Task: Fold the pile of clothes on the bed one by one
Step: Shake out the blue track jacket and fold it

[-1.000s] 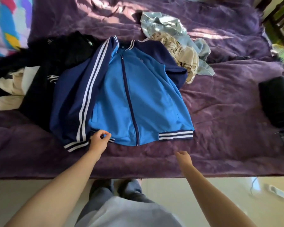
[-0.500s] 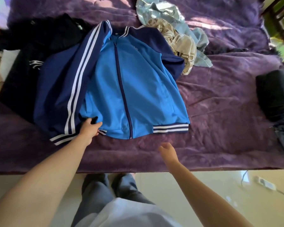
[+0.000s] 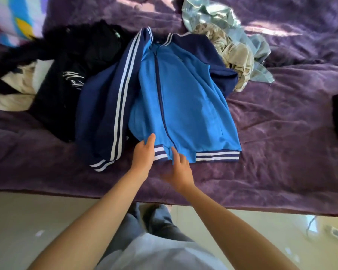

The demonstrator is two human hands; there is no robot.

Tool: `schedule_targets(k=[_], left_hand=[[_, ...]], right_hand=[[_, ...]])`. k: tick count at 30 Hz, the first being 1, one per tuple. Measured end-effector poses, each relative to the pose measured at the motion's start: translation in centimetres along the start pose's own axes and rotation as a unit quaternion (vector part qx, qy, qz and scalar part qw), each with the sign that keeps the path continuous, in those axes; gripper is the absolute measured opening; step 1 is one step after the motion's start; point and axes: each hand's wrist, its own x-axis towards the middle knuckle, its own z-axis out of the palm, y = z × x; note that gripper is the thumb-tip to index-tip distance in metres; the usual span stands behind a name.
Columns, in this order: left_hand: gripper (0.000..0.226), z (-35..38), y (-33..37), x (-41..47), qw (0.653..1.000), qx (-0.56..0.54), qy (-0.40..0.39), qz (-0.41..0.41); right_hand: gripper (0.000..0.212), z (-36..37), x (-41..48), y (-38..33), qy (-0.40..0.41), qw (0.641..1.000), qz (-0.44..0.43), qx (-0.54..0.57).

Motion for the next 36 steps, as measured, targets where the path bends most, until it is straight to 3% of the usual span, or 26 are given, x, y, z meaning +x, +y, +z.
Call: schedule_targets(k=[2,4,7,9,12,14,16,20,24,27,29,31,34,35,36], left_hand=[[0.024,-0.9,0.0,0.0,1.000,-0.015,-0.004,-0.006],[0.022,-1.9,-0.1,0.4,1.000,-0.016,-0.010,0.009],[0.010,-3.1,-1.3,1.2,0.999,0.011,-0.030,0.031],[0.044,-3.4,-3.3,1.9,0.994,0.096,-0.041,0.011],[0.099,-2.0,-6.0,2.5,0.955,0.281,-0.095,-0.015],[0.110,-0.1,-6.3,2.7,0.942,0.325,-0.080,-0.005],[0.102,1.9,-5.5,2.8,0.948,0.316,-0.031,0.022],[0.052,2.8,-3.0,3.7,0.958,0.258,0.118,0.048],[0.023,-0.7,-2.9,4.2,0.937,0.255,0.203,0.123],[0.015,-3.5,-1.3,2.6,0.943,0.203,0.195,0.178],[0.011,-5.6,0.1,0.5,0.928,0.191,0.219,0.233],[0.007,-7.7,0.9,-2.0,0.910,0.194,0.247,0.272],[0.006,-10.2,-0.7,-3.4,0.918,0.192,0.285,0.197],[0.007,-10.9,-2.0,-2.9,0.926,0.193,0.292,0.143],[0.008,-11.7,-3.4,-2.3,0.930,0.210,0.289,0.089]], right_hand=[[0.067,0.5,0.4,-1.0,0.052,0.999,-0.015,-0.003],[0.037,-0.2,1.0,-1.9,0.134,0.987,0.017,0.082],[0.014,-3.3,1.8,-2.7,0.191,0.948,0.082,0.241],[0.012,-5.7,2.5,-2.5,0.210,0.940,0.074,0.260],[0.016,-8.3,2.8,-2.7,0.205,0.947,0.047,0.245],[0.015,-9.0,2.8,-3.0,0.190,0.955,0.031,0.228],[0.016,-9.2,2.4,-3.5,0.173,0.961,0.018,0.214],[0.035,-9.5,1.4,-4.6,0.152,0.964,-0.023,0.218],[0.043,-10.6,1.2,-5.4,0.163,0.960,-0.047,0.223],[0.036,-11.1,1.6,-5.6,0.188,0.953,-0.037,0.234],[0.024,-11.3,1.7,-5.7,0.208,0.951,-0.046,0.224],[0.013,-11.0,1.5,-5.7,0.225,0.962,-0.079,0.136],[0.012,-8.6,1.4,-5.1,0.288,0.926,-0.237,-0.054],[0.016,-7.5,1.6,-4.5,0.256,0.923,-0.266,-0.111],[0.023,-6.3,1.8,-3.9,0.169,0.934,-0.263,-0.173]])
